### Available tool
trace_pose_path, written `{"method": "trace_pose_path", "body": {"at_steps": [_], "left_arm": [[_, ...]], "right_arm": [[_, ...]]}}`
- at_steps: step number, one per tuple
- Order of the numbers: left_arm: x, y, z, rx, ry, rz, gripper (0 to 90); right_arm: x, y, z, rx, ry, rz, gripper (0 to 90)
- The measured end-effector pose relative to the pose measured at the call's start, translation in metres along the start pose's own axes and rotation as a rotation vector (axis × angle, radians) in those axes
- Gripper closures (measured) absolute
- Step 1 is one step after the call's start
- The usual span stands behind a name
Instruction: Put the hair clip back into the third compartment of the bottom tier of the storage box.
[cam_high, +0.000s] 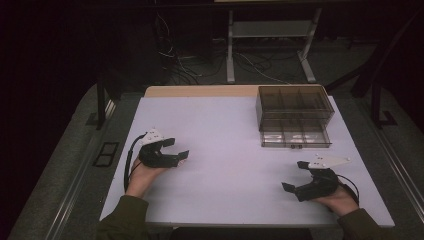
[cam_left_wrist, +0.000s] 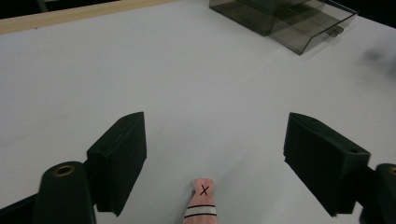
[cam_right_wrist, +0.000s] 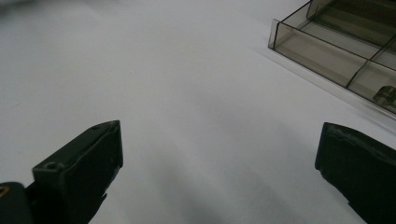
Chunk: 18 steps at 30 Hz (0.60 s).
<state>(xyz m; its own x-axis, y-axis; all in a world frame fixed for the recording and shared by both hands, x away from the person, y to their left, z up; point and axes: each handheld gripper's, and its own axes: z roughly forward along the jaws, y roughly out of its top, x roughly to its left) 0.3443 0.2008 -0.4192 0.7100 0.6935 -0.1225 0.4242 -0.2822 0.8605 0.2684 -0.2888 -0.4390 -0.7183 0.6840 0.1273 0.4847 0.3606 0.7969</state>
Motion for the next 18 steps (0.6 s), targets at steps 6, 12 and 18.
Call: {"method": "trace_pose_path", "body": {"at_steps": [6, 12, 18], "left_arm": [[0.0014, -0.0016, -0.0013, 0.011, 0.012, 0.008, 29.1], [0.0065, -0.0056, -0.0024, 0.034, 0.022, -0.003, 34.9], [0.0091, -0.0082, -0.0027, 0.052, 0.019, -0.005, 40.7]], "right_arm": [[0.0002, 0.0001, 0.0, 0.0, -0.001, -0.001, 0.2], [0.0002, 0.0001, -0.0001, 0.0, -0.003, -0.001, 0.2], [0.0003, 0.0001, -0.0001, 0.0, -0.003, -0.002, 0.2]]}}
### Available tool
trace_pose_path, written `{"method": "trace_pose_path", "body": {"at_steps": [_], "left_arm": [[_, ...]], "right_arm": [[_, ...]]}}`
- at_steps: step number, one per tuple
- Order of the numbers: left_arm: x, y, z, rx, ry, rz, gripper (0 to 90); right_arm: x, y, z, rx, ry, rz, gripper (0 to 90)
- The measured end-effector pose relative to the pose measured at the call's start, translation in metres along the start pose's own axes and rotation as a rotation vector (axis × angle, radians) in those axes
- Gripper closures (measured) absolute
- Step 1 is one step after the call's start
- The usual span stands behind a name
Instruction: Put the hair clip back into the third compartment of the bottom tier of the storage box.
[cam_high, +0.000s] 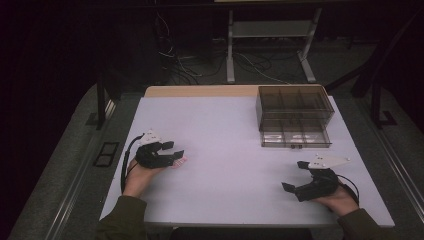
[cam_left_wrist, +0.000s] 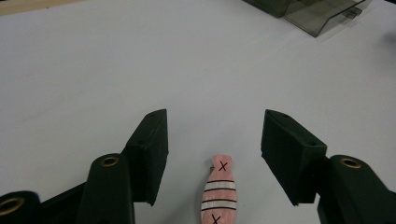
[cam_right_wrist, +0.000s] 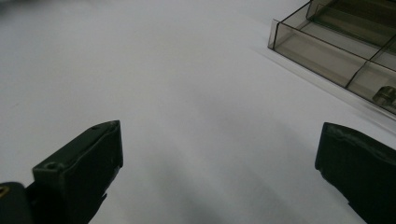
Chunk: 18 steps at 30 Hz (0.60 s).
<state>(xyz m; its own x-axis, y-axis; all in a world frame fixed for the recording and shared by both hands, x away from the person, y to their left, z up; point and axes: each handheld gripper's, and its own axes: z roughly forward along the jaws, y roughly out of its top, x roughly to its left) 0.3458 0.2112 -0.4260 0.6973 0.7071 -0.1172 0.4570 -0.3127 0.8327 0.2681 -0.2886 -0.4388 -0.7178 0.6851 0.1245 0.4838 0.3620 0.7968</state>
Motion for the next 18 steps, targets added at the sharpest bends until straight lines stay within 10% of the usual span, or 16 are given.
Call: {"method": "trace_pose_path", "body": {"at_steps": [18], "left_arm": [[0.0003, -0.0057, 0.0068, 0.074, -0.031, 0.036, 52.7]], "right_arm": [[0.0001, 0.0, 0.0, 0.0, 0.0, 0.0, 0.2]]}}
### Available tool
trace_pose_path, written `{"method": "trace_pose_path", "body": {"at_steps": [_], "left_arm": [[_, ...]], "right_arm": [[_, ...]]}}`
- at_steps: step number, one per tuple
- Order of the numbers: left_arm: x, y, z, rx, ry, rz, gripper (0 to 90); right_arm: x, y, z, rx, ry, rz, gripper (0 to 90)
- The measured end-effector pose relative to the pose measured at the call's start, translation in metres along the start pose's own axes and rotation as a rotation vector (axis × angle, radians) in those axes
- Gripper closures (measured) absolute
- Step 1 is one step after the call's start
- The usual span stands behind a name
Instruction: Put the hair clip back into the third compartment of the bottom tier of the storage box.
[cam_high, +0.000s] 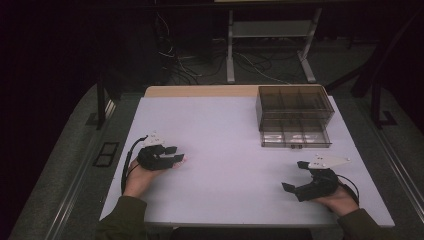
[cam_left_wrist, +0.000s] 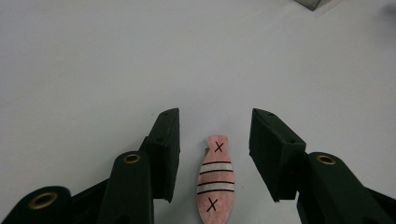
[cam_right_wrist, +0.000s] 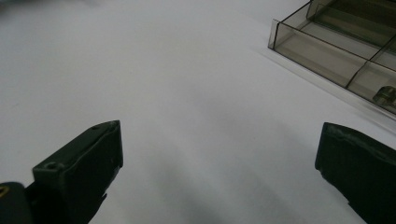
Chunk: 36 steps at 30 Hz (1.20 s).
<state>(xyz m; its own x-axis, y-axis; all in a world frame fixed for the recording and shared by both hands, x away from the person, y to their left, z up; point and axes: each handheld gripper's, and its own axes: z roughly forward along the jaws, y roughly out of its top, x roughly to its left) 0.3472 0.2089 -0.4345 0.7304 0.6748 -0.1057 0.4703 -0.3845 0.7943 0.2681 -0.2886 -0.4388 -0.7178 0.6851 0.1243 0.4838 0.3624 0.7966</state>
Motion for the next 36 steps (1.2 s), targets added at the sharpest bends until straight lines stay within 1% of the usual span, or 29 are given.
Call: {"method": "trace_pose_path", "body": {"at_steps": [2, 5, 6, 7, 11, 13, 15, 16, 19, 25, 32, 33, 35, 36], "left_arm": [[-0.001, 0.0, 0.001, 0.006, 0.001, -0.003, 53.4], [-0.001, -0.002, 0.003, 0.027, -0.001, 0.008, 54.0], [-0.002, -0.002, 0.004, 0.03, 0.0, 0.003, 54.3], [-0.002, -0.003, 0.005, 0.035, 0.001, 0.007, 54.5], [-0.002, -0.004, 0.006, 0.044, -0.003, 0.008, 55.3], [-0.002, -0.004, 0.007, 0.062, -0.002, 0.023, 56.0], [-0.003, -0.004, 0.008, 0.066, -0.002, 0.023, 56.3], [-0.003, -0.005, 0.008, 0.075, -0.004, 0.033, 56.4], [-0.004, -0.005, 0.01, 0.092, -0.001, 0.043, 57.0], [-0.004, -0.006, 0.012, 0.098, -0.001, 0.04, 58.7], [-0.004, -0.006, 0.013, 0.125, 0.008, 0.06, 60.5], [-0.005, -0.007, 0.013, 0.121, 0.01, 0.054, 60.7], [-0.004, -0.007, 0.013, 0.134, 0.008, 0.07, 61.4], [-0.004, -0.007, 0.013, 0.135, 0.008, 0.071, 62.1]], "right_arm": [[0.0, 0.0, 0.0, 0.0, 0.0, 0.0, 0.2], [0.0, 0.0, 0.0, 0.0, 0.0, 0.0, 0.2], [0.0, 0.0, 0.0, 0.0, 0.001, 0.001, 0.2], [0.0, 0.0, 0.0, -0.001, 0.001, 0.0, 0.2], [0.0, 0.0, 0.0, -0.001, 0.001, 0.0, 0.2], [0.0, 0.0, 0.0, 0.0, 0.001, 0.001, 0.2], [0.0, 0.0, 0.0, -0.001, 0.001, -0.001, 0.2], [0.0, 0.0, 0.0, -0.001, 0.001, -0.001, 0.2], [0.0, 0.0, 0.0, -0.001, 0.001, 0.0, 0.2], [0.0, 0.0, 0.0, -0.001, 0.001, 0.001, 0.2], [0.0, 0.0, 0.0, 0.0, 0.001, 0.002, 0.2], [0.0, 0.0, 0.0, 0.0, 0.001, 0.002, 0.2], [0.0, 0.0, 0.0, 0.0, 0.001, 0.002, 0.2], [0.0, 0.0, 0.0, 0.0, 0.001, 0.002, 0.2]]}}
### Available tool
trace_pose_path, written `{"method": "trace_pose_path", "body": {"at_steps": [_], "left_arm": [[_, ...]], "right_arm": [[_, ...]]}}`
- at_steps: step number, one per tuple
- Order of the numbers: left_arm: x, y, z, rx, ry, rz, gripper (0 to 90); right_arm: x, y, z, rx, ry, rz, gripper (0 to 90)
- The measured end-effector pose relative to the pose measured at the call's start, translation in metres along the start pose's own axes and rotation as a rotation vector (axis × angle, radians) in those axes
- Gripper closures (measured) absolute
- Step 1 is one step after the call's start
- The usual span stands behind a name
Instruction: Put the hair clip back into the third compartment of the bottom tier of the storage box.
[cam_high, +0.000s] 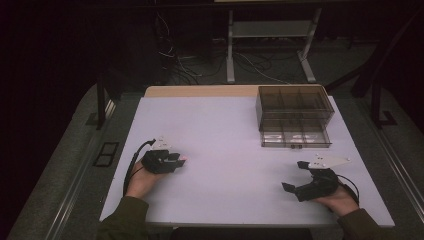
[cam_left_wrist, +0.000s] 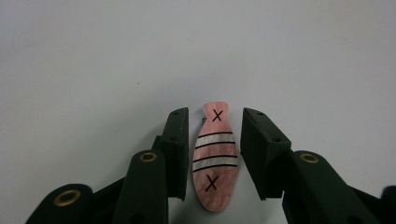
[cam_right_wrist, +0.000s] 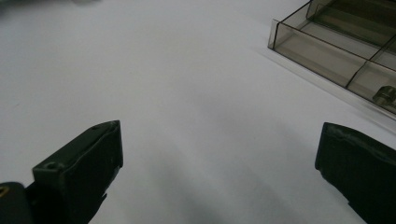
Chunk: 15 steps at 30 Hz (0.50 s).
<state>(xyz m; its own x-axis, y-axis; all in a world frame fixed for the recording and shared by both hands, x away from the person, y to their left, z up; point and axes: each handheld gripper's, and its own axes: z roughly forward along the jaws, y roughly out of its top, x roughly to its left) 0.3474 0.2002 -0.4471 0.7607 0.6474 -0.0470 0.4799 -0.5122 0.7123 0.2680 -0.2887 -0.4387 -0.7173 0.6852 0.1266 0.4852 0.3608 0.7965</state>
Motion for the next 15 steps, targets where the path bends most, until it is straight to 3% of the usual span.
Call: {"method": "trace_pose_path", "body": {"at_steps": [15], "left_arm": [[0.0009, -0.0001, -0.0006, 0.007, -0.004, -0.006, 67.8]], "right_arm": [[-0.0001, 0.0, 0.0002, 0.0, 0.001, 0.0, 0.2]]}}
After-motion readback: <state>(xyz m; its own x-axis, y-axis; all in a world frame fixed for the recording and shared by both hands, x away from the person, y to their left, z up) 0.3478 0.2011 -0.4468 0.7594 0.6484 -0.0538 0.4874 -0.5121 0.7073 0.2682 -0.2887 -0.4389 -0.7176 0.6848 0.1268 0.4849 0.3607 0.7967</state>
